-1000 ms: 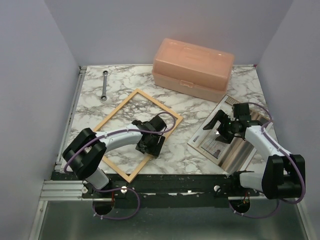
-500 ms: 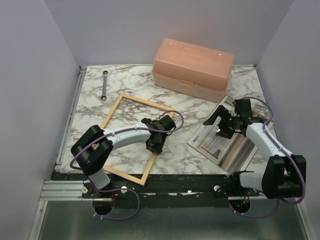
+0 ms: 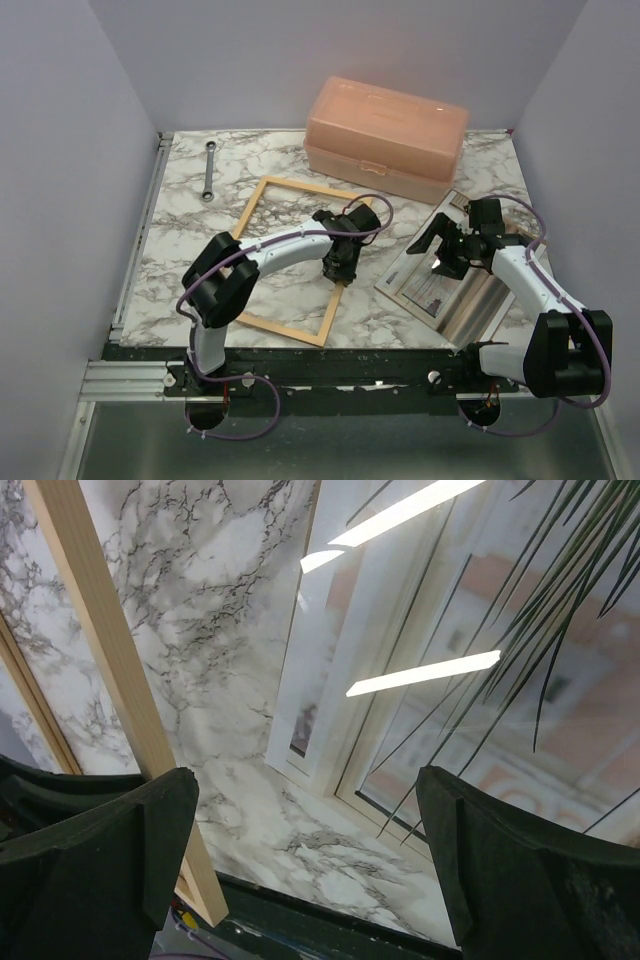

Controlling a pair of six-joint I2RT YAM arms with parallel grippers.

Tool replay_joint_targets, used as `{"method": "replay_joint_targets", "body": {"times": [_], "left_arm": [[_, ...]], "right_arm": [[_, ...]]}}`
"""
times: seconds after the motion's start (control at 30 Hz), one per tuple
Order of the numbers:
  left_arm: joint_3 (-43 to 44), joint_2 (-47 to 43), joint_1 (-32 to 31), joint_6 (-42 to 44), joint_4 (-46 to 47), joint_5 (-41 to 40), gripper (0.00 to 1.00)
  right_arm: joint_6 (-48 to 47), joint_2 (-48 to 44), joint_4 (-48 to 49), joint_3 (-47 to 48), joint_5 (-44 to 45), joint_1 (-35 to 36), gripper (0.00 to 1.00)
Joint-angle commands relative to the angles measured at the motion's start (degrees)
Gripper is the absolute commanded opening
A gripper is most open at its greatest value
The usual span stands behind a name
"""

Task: Put the photo into the frame
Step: Move the photo frame to the center of the board.

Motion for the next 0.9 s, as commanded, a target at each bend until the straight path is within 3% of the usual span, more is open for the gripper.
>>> {"method": "replay_joint_targets", "body": {"times": [0.0,0.2,0.43,0.6,0.87], "left_arm": [[6.4,5.1,-0.5,-2.5,-2.2,1.6,0.14],[11.9,10.6,-0.6,-2.9,-3.8,1.5,0.25],[9.4,8.9,-0.6,-2.7,-2.7,1.6,0.61],[6.0,4.4,-0.6,-2.4,-0.7,3.3,0.7],[-4.5,-8.0,-0.6,-3.2,5.4,4.9,0.75]], "right_arm": [[-1.4,-0.8,-1.6,0.8,-0.7,0.1,1.0],[-1.8,-0.9,-1.9,0.4,-0.7,0.0,1.0],[-1.8,-0.9,-1.4,0.1,-1.6,0.1,1.0],[-2.0,-2.1,-0.9,0.2,-3.1,0.0,1.0],[-2.0,-4.6,-1.0,-1.1,-4.4,0.0,1.0]]}}
